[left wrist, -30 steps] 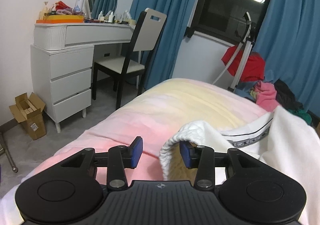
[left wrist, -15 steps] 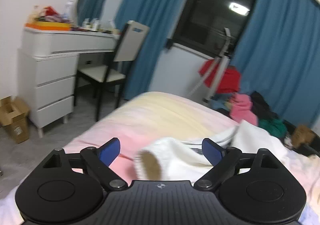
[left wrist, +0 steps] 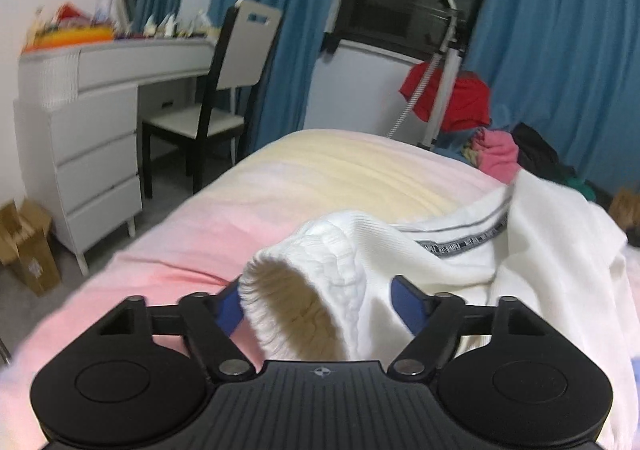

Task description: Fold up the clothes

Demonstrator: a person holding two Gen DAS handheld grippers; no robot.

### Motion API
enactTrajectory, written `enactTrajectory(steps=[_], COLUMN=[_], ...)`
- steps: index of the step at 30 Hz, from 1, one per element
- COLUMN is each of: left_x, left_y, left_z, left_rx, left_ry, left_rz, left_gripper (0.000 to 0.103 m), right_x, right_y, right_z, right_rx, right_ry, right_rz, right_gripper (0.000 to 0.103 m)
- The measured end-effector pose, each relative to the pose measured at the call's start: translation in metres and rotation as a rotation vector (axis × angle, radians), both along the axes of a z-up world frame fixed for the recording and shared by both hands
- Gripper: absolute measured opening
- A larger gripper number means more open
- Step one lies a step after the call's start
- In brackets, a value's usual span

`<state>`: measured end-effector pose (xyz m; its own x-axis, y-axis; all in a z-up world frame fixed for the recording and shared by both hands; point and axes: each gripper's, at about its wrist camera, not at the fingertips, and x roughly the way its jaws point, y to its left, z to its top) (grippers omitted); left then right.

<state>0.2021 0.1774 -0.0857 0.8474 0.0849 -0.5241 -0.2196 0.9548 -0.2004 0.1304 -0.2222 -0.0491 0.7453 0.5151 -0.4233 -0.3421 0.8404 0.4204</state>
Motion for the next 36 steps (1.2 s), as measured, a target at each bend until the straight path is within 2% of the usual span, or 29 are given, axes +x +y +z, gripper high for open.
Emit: enactTrajectory(steps=[1,3,5,7,9,11,12,15,19,21,26,30,34,36], left_x=[0.003,0.007,0.01,0.01,0.009,0.007,0.006,0.006,0.004,0.006,0.025,0.068,0.132,0.167], left_y=[0.003,0.01,0.016,0.021,0.024,0.027,0.028,0.028,0.032,0.037,0.061,0.094,0.119,0.125], left_z=[-0.002,-0.005,-0.005,-0.004,-0.002,0.001,0.002,0.01,0.021,0.03,0.064,0.095,0.122,0.118], left_rx=[-0.02,-0.053,-0.08,-0.107,-0.13,-0.155,-0.168,-0.186,-0.208,-0.216,-0.231,-0.228,-0.088,-0.031], left_ry=[0.004,0.005,-0.015,-0.034,-0.05,-0.067,-0.075,-0.11,-0.142,-0.149,-0.165,-0.129,-0.102,-0.051], left_rz=[0.026,0.066,0.063,0.046,0.044,0.041,0.04,0.03,0.02,0.021,0.05,0.117,0.147,0.147], left_gripper=[0.064,0.059,0.047,0.033,0.026,0.02,0.017,0.015,0.015,0.015,0.014,0.014,0.015,0.015], right_x=[0.006,0.019,0.032,0.047,0.057,0.062,0.065,0.069,0.061,0.055,0.043,0.056,0.092,0.114], right_y=[-0.006,-0.021,-0.034,-0.04,-0.044,-0.041,-0.036,-0.018,-0.008,-0.008,0.022,0.07,0.138,0.174], right_z=[-0.005,-0.019,-0.035,-0.054,-0.07,-0.078,-0.08,-0.086,-0.084,-0.076,-0.04,-0.031,-0.035,-0.042], right_rx=[0.027,0.076,0.125,0.2,0.309,0.367,0.367,0.354,0.32,0.341,0.303,0.366,0.402,0.401], right_ry=[0.037,0.118,0.192,0.275,0.334,0.326,0.321,0.331,0.282,0.249,0.132,0.117,0.141,0.151], right_rz=[-0.046,-0.154,-0.23,-0.224,-0.183,-0.135,-0.097,0.004,0.014,0.018,0.064,0.111,0.181,0.22], right_gripper=[0.061,0.063,0.063,0.063,0.062,0.062,0.058,0.053,0.043,0.032,0.028,0.027,0.027,0.027])
